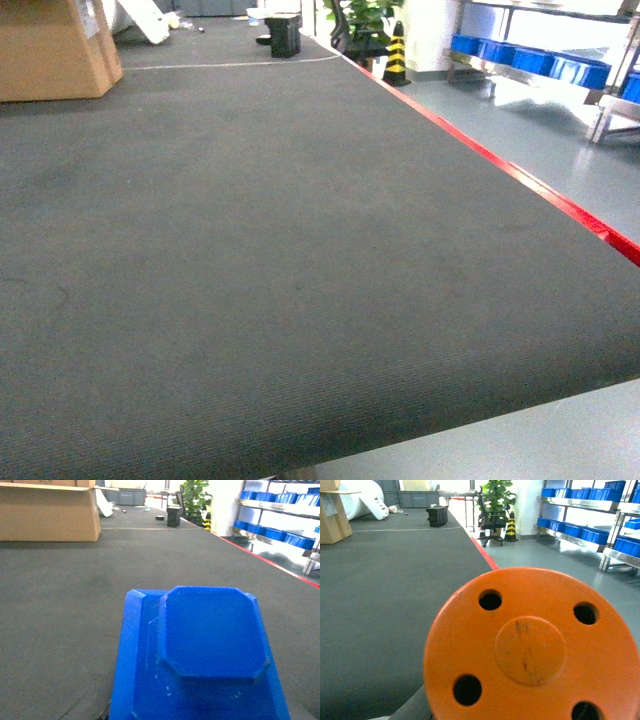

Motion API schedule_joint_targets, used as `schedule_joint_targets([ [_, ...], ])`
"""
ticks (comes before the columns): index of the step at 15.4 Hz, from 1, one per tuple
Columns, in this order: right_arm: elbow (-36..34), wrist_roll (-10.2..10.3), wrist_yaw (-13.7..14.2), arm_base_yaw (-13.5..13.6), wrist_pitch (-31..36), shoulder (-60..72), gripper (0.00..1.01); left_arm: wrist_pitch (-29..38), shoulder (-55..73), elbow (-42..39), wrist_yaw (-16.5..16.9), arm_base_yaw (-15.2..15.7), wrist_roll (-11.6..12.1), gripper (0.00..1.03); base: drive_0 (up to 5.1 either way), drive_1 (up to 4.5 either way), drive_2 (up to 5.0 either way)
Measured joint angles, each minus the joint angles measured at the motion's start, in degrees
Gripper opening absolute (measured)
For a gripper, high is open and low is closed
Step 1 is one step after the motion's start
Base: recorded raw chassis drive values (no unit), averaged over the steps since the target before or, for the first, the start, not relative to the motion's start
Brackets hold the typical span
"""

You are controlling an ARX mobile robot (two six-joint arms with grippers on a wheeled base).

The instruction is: Sort blue parts and orange caps into right shelf containers

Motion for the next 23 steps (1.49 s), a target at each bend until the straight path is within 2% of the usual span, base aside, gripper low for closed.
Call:
schedule_joint_targets([
  [23,0.00,0.00,0.02,0.00,-0.02,0.00,0.46,-0.02,0.00,0.00,0.07,0.00,0.00,0.43,-1.6,-1.64,-1.6],
])
